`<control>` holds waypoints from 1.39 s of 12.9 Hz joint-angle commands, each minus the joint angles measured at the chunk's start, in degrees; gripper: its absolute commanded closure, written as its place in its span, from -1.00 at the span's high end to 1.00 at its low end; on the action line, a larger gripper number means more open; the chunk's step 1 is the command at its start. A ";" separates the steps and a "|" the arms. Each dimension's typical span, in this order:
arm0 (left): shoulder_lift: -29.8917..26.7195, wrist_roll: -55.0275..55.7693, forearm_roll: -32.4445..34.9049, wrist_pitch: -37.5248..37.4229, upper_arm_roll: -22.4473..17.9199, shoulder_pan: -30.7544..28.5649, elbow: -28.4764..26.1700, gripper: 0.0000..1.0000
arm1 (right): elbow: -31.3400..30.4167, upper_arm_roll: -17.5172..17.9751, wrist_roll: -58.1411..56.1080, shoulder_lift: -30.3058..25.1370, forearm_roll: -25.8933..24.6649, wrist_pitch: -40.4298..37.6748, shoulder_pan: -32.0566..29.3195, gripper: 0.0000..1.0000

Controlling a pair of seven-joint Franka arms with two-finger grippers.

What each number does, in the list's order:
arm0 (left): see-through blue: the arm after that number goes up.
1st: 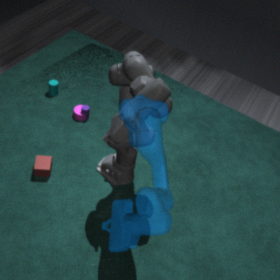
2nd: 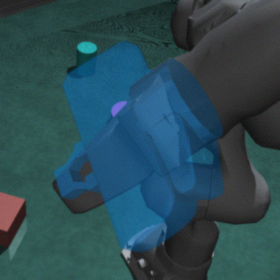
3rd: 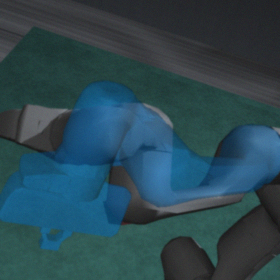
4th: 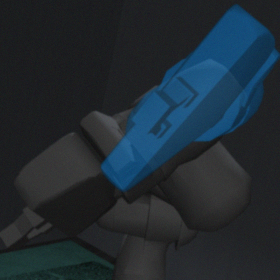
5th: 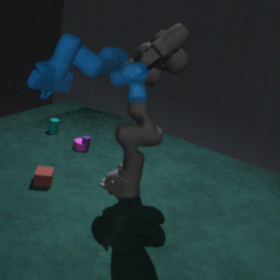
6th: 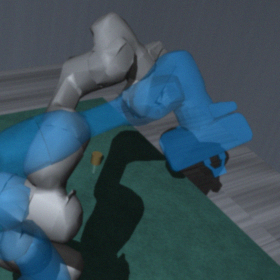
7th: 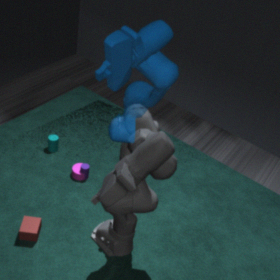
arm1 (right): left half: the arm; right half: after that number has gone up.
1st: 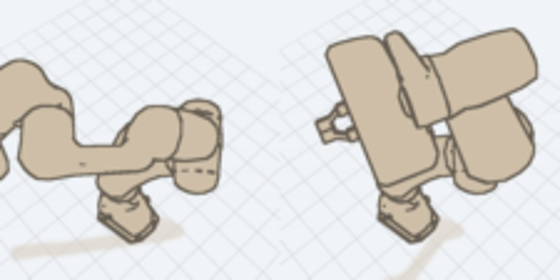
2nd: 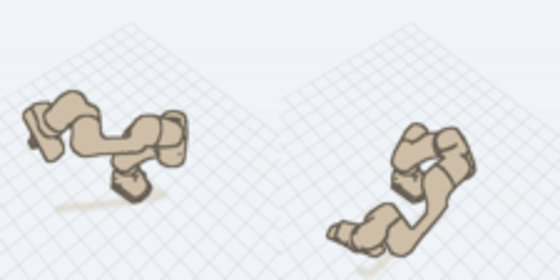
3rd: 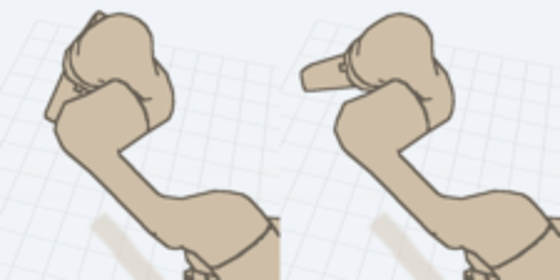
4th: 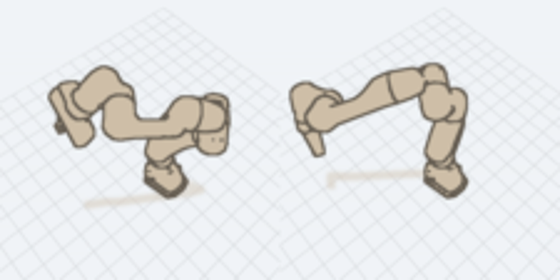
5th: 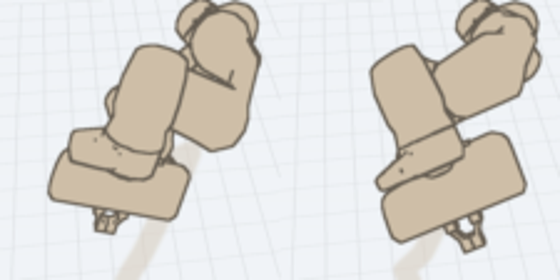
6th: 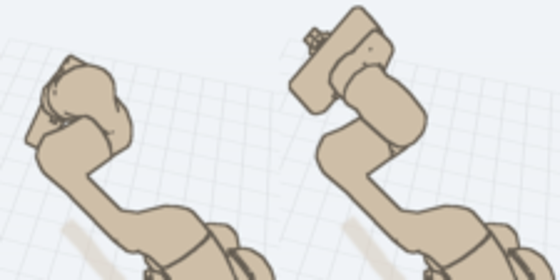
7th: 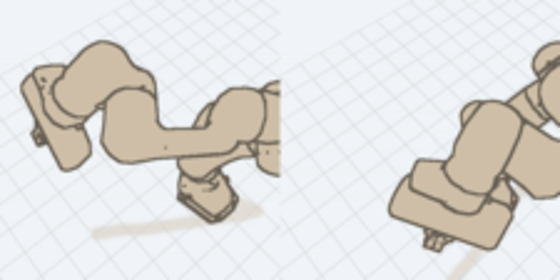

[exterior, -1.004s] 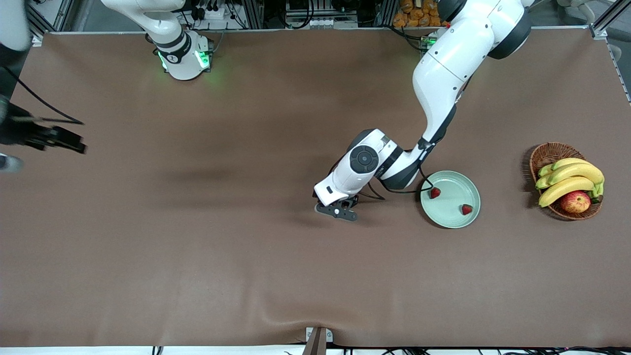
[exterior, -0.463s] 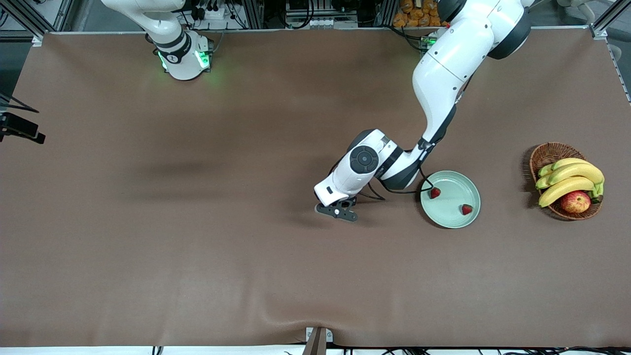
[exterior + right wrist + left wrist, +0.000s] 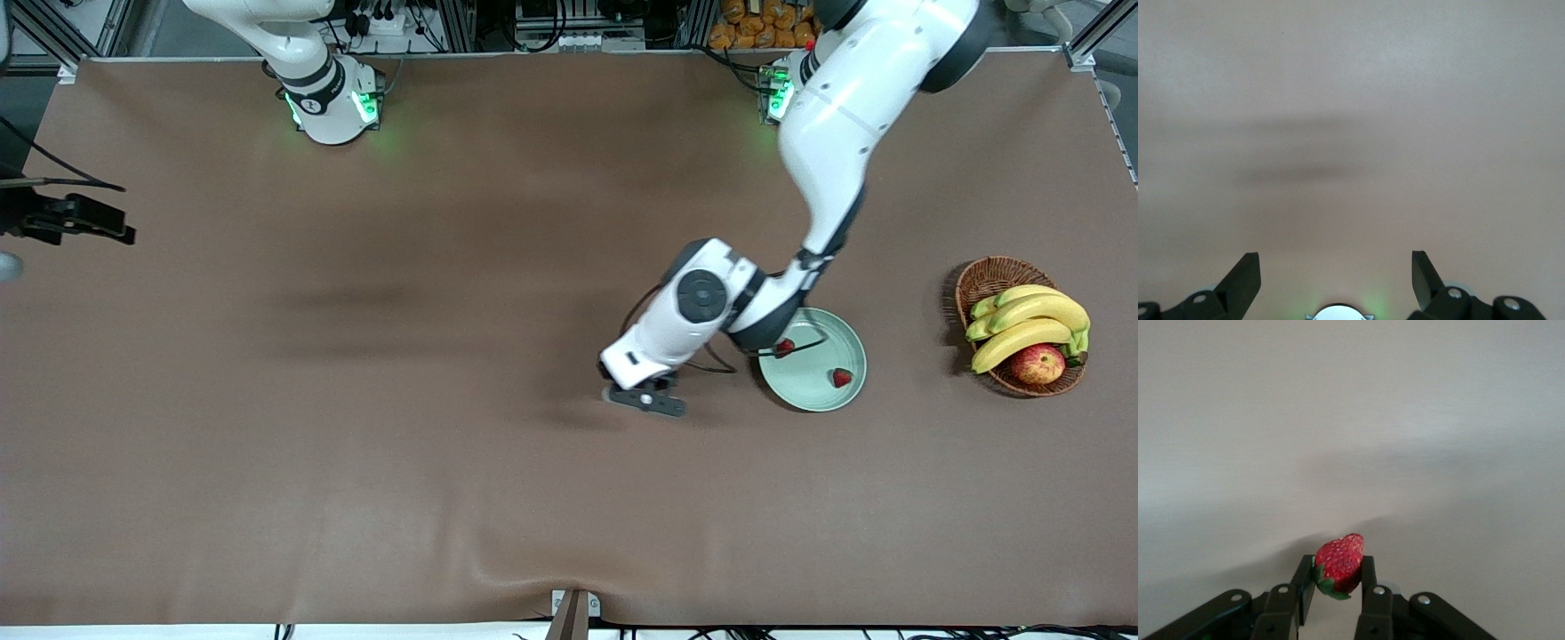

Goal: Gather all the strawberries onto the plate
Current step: 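Lower the last strawberry onto the plate and open the left gripper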

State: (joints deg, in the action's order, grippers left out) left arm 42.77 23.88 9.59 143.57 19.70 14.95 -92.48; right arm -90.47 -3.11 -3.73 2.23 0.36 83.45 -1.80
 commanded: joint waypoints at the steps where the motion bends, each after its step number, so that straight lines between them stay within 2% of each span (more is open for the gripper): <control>1: -11.89 -4.17 0.08 0.13 0.34 -7.10 -15.94 -0.79 | 1.18 1.79 2.59 -0.21 -0.62 -1.27 -1.45 1.00; 3: -14.11 -12.05 0.08 -1.35 0.34 -14.38 -19.66 -0.78 | 1.18 1.70 2.68 -0.12 -0.71 -1.10 -1.45 1.00; 6: -13.68 -23.16 -0.10 -6.01 0.52 -22.92 -18.01 -0.80 | 1.18 1.70 2.68 0.05 -0.88 -0.66 -1.45 1.00; 9: -13.07 -23.09 -0.09 -8.04 0.34 -23.91 -17.12 -0.77 | 1.18 1.00 2.59 0.40 -1.32 -0.40 -2.15 1.00; 12: -12.28 -22.56 -0.09 -8.13 0.43 -24.09 -17.56 -0.51 | 1.26 -0.41 2.59 0.58 -2.20 -0.13 -1.71 1.00; 13: -12.10 -22.56 -0.09 -8.22 0.34 -24.18 -17.73 -0.32 | 1.18 -0.32 2.59 0.58 -2.12 -0.22 -1.71 1.00; 14: -11.92 -22.82 -0.09 -8.22 0.43 -24.18 -17.65 0.24 | 1.18 -0.32 2.59 0.58 -2.03 -0.39 -1.62 1.00; 15: -12.01 -22.91 -0.09 -8.39 0.34 -24.18 -17.47 0.54 | 1.26 -0.41 2.59 0.58 -2.11 -0.57 -1.10 1.00; 16: -12.10 -22.39 -0.09 -8.48 0.43 -24.18 -17.38 1.00 | 1.26 -0.49 2.59 0.58 -2.11 -0.48 -0.75 1.00; 18: -13.93 -22.30 -0.09 -11.18 0.43 -24.09 -16.51 1.00 | 1.26 -0.49 2.59 0.58 -2.11 -0.48 -0.57 1.00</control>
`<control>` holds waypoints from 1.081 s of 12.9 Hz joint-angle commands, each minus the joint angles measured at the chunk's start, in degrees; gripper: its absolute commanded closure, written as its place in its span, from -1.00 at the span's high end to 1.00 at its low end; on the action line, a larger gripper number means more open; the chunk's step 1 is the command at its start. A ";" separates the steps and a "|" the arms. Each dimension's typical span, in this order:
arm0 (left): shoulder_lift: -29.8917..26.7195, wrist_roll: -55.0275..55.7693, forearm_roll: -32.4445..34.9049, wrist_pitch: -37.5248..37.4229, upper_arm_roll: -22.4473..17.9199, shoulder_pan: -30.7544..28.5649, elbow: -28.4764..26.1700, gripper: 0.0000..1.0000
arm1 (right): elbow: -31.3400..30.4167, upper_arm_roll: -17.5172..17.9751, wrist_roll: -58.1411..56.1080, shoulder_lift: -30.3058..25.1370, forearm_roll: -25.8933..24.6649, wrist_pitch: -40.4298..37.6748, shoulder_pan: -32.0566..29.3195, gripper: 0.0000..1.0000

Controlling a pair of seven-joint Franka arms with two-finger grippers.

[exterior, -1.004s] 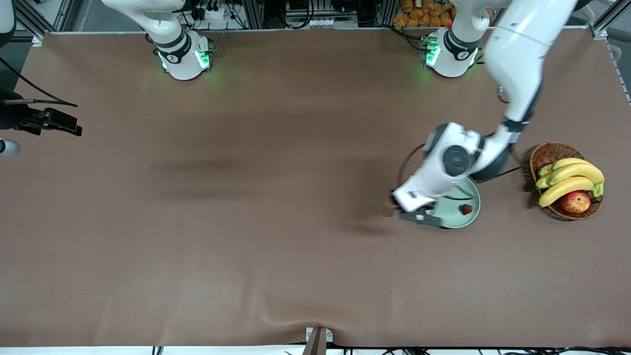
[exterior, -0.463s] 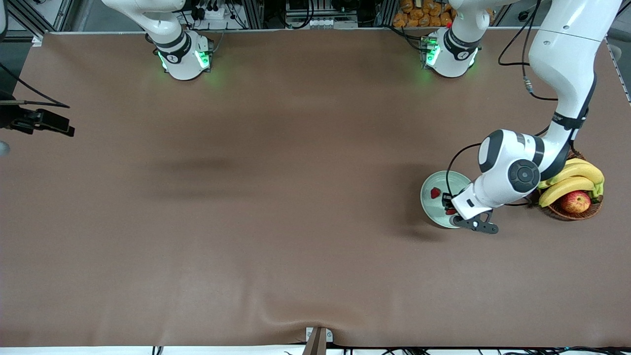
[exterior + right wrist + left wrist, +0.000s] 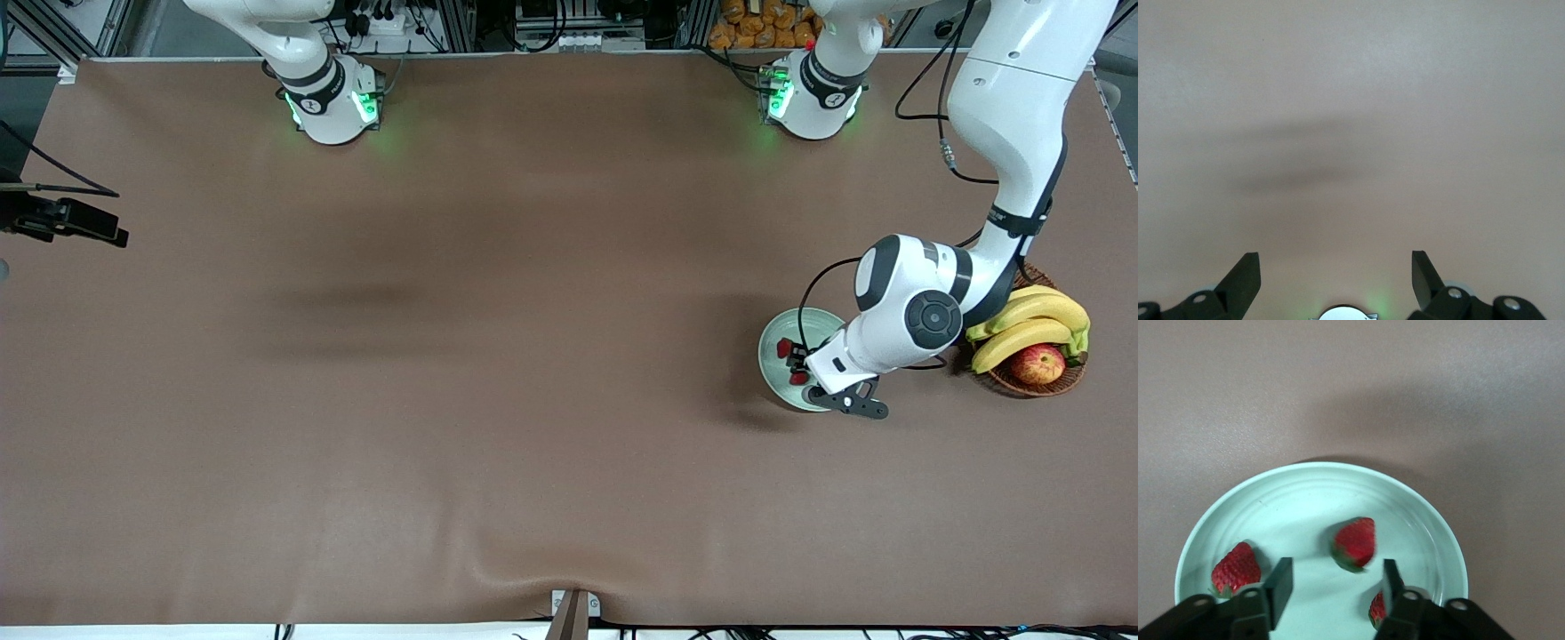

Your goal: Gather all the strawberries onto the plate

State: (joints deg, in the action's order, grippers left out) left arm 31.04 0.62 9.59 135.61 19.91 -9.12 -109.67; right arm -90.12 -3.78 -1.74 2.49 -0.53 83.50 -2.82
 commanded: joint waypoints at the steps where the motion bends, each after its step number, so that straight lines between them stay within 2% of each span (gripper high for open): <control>1: -3.78 0.96 -0.10 -6.99 0.22 0.33 3.03 1.00 | 0.91 0.18 0.60 0.23 -1.23 -0.53 0.80 1.00; 5: -10.01 0.87 -0.98 -32.10 0.48 0.16 17.97 1.00 | 0.82 0.18 0.68 0.23 -1.58 -0.26 2.03 1.00; 7: -14.24 0.96 -2.03 -40.12 0.84 0.42 23.24 1.00 | 0.91 0.27 1.03 0.23 -1.40 -0.35 1.42 1.00; 10: -16.10 0.70 -2.12 -46.48 1.19 0.16 29.15 1.00 | 1.44 0.35 1.04 0.23 -1.40 -0.61 1.50 1.00; 14: -21.37 0.69 -3.08 -50.00 1.01 0.25 29.34 1.00 | 1.70 0.35 1.12 0.06 -1.31 -0.88 1.33 1.00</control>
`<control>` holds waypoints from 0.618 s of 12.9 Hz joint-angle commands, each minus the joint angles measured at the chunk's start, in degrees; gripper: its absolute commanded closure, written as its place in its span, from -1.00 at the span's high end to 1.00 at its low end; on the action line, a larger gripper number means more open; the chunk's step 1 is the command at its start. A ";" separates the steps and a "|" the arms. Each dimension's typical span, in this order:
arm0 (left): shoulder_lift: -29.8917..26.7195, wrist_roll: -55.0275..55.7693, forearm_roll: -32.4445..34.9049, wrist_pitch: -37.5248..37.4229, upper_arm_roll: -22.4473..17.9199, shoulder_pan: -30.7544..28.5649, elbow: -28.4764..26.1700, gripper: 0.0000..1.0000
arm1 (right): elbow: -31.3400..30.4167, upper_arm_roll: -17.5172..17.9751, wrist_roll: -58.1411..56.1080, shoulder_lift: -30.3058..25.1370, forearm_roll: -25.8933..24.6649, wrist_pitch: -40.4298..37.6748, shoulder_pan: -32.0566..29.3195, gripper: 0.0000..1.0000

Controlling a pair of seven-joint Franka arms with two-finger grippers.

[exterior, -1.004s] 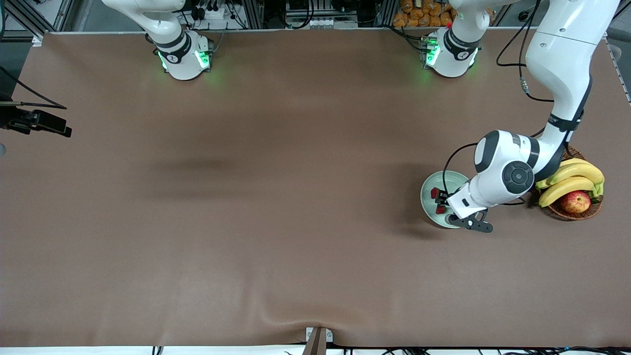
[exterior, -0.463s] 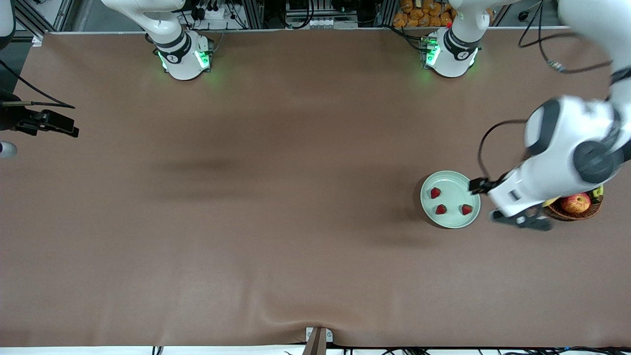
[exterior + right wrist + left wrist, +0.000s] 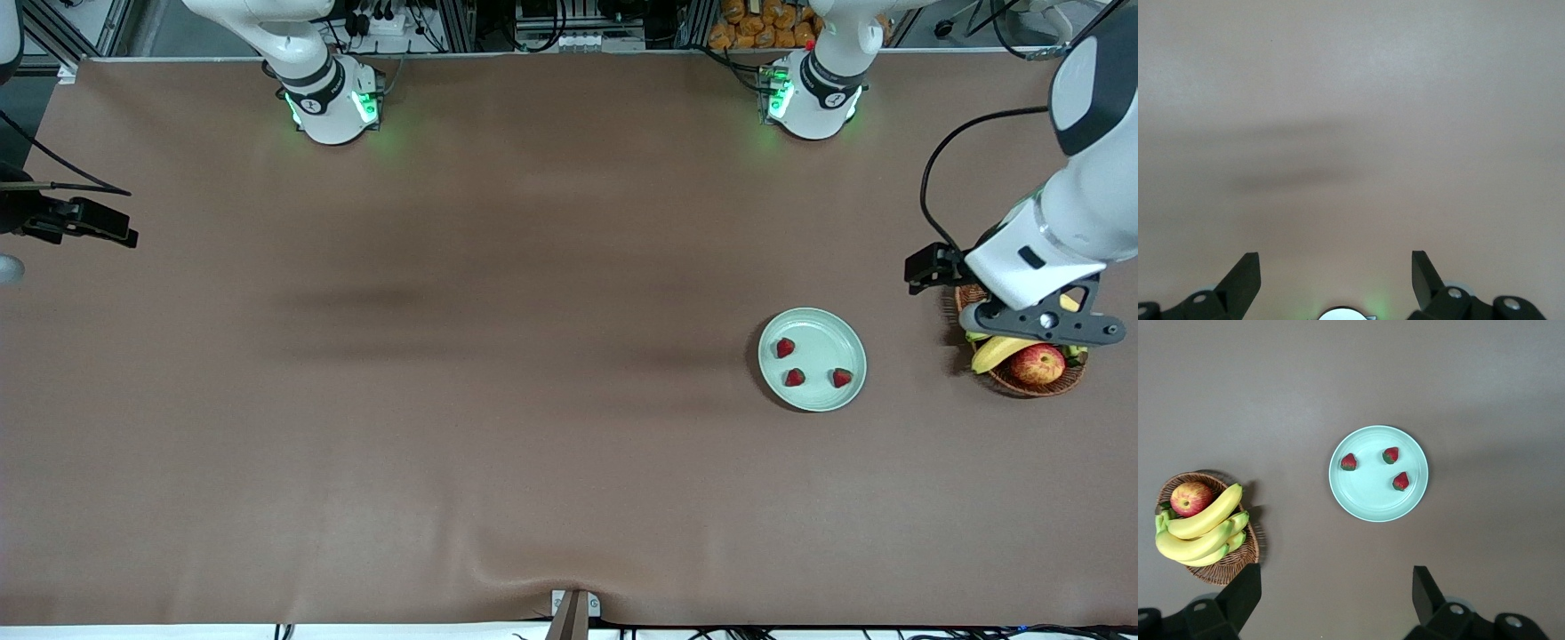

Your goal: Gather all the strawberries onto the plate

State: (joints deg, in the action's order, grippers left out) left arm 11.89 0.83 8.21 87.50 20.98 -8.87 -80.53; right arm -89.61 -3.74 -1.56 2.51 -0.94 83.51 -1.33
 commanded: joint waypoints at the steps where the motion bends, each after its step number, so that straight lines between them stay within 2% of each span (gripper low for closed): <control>1: -2.65 0.49 -2.66 -2.77 -0.07 -0.18 0.20 1.00 | 1.28 0.31 0.94 0.04 -0.81 -0.89 -0.25 1.00; 6: -6.16 1.63 -5.48 -4.18 -1.20 -0.88 -0.76 1.00 | 2.24 0.31 0.68 0.21 0.24 -2.99 -0.87 1.00; 8: -8.88 3.91 -6.71 -4.36 -5.05 0.78 -3.39 1.00 | 3.30 0.40 0.68 0.39 0.50 -3.26 -1.04 1.00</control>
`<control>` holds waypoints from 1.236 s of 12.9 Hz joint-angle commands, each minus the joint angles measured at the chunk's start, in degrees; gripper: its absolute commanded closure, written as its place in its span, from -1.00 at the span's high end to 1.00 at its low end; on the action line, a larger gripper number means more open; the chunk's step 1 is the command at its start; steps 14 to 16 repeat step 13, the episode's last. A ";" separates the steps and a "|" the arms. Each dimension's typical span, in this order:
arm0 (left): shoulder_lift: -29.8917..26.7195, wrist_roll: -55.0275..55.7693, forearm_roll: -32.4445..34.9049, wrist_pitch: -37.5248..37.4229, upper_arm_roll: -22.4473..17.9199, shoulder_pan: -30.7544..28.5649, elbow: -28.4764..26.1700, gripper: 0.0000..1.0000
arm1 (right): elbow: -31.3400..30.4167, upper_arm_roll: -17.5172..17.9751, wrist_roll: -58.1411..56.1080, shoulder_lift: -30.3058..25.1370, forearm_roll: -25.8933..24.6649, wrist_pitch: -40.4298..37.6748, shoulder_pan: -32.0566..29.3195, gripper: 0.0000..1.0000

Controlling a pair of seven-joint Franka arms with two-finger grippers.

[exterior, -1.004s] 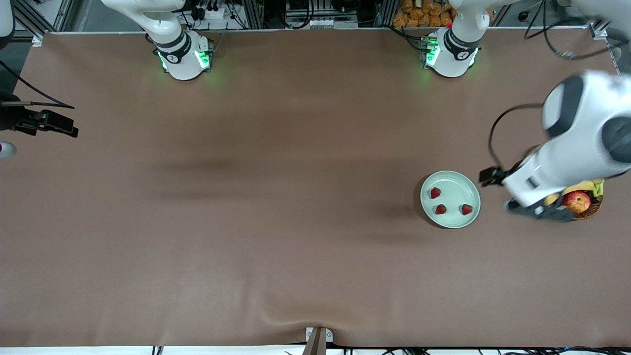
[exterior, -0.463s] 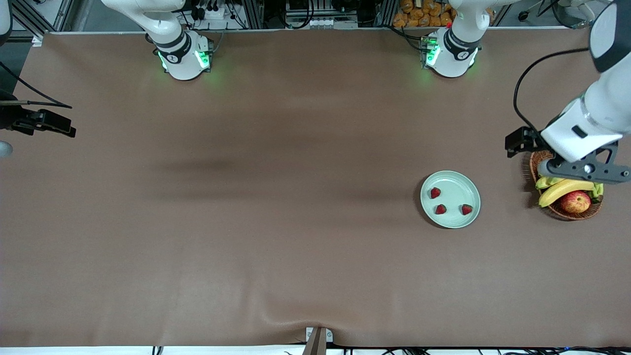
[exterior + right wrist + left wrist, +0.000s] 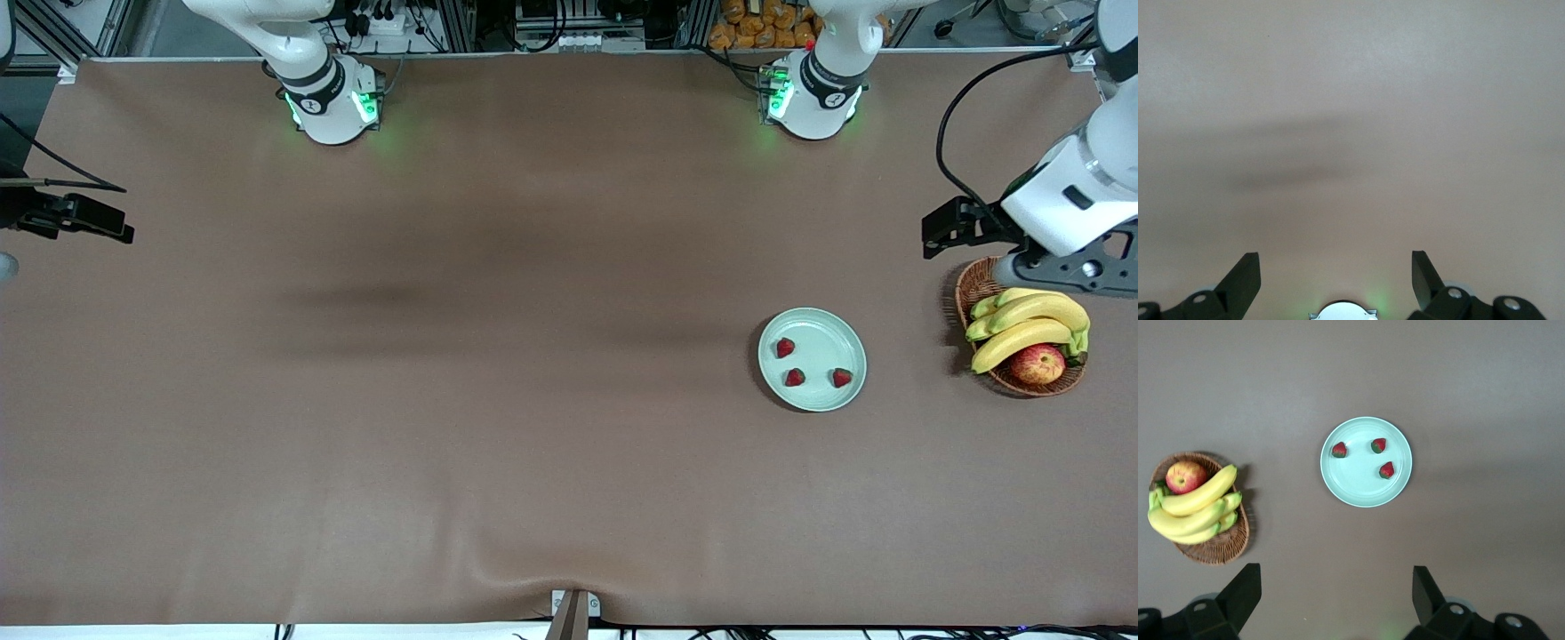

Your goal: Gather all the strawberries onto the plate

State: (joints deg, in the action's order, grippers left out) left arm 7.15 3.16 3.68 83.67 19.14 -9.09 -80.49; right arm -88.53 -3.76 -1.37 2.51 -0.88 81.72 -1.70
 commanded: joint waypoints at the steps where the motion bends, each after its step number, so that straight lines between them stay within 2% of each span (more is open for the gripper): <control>1: -4.94 1.58 -3.14 -0.44 -6.27 3.00 -4.92 1.00 | 2.22 0.34 0.58 0.39 1.13 -1.48 -0.67 1.00; 3: -6.87 1.15 -4.38 -0.44 -13.75 8.71 -7.47 1.00 | 2.31 0.25 0.58 0.39 2.63 -1.48 -1.11 1.00; 4: -7.93 1.06 -4.38 -0.27 -14.47 9.26 -8.71 1.00 | 2.22 0.25 0.58 0.48 3.42 -1.48 -1.54 1.00; 8: -10.48 1.06 -3.60 -0.09 -14.65 10.40 -10.56 1.00 | 2.40 0.34 0.31 0.39 4.48 -1.48 -2.61 1.00; 16: -10.66 1.05 -3.33 -0.09 -14.65 10.41 -10.30 1.00 | 2.40 0.42 0.14 0.39 4.30 -1.83 -2.16 1.00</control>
